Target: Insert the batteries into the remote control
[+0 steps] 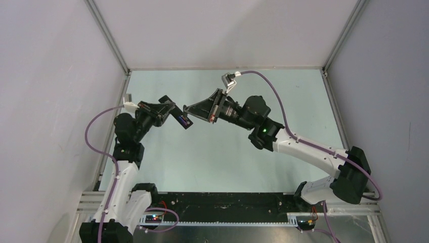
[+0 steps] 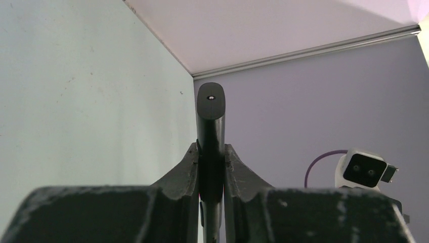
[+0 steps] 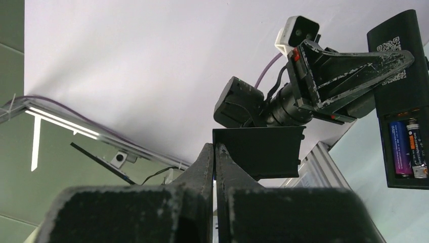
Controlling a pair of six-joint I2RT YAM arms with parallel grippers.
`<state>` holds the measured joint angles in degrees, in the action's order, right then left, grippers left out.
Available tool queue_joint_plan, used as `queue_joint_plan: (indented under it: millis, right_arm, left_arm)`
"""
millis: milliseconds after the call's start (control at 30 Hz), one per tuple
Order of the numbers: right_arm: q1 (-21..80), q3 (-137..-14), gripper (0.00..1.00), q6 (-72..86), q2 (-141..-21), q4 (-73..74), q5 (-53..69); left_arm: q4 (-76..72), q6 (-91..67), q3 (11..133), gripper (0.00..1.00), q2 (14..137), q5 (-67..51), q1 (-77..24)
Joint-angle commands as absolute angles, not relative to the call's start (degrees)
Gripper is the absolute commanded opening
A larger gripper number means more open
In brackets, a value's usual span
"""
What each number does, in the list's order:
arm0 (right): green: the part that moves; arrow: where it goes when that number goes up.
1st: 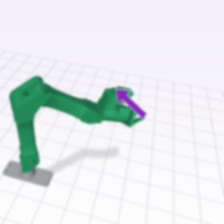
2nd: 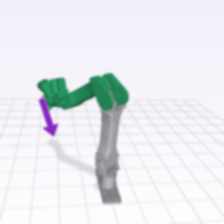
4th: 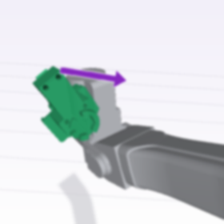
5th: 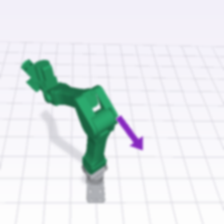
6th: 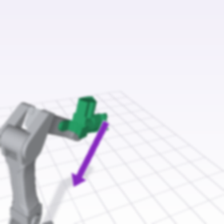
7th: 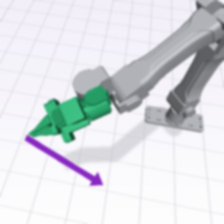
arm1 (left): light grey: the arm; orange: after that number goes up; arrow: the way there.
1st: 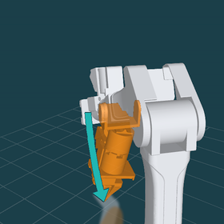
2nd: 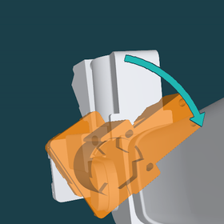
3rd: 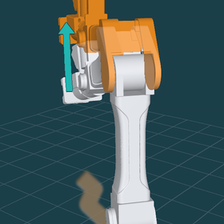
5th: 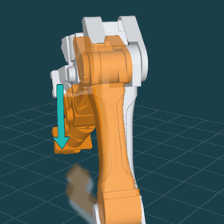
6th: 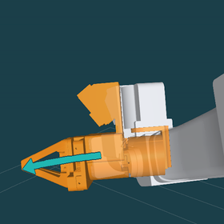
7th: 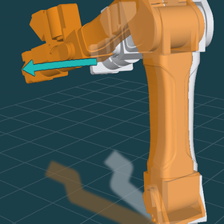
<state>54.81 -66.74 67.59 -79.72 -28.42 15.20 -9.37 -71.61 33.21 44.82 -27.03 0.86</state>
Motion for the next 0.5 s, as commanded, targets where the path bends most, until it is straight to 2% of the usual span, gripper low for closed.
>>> queue_joint_plan:
  millis: [0,100,267,367,467]
  right_arm:
    - [54.15,-66.74,0.0,68.27,-78.58,-29.56,16.95]
    - [52.73,-65.49,0.0,63.15,-75.1,-18.46,13.31]
    - [50.28,-61.08,0.0,62.48,-69.89,5.75,-0.98]
    - [48.72,-51.16,0.0,68.57,-67.69,3.66,-3.04]
    - [46.24,-44.8,0.0,71.08,-68.62,-6.19,1.75]
  left_arm:
    - [-12.52,-73.34,34.49,0.0,44.59,-25.72,0.6]
    - [-12.52,-70.62,33.03,0.0,44.45,-25.78,0.65]
    - [-12.48,-68.16,29.59,0.0,43.0,-24.73,0.7]
    - [-12.48,-67.86,28.7,0.0,43.01,-25.03,0.7]
    - [-12.44,-67.7,28.29,0.0,42.99,-25.41,0.69]
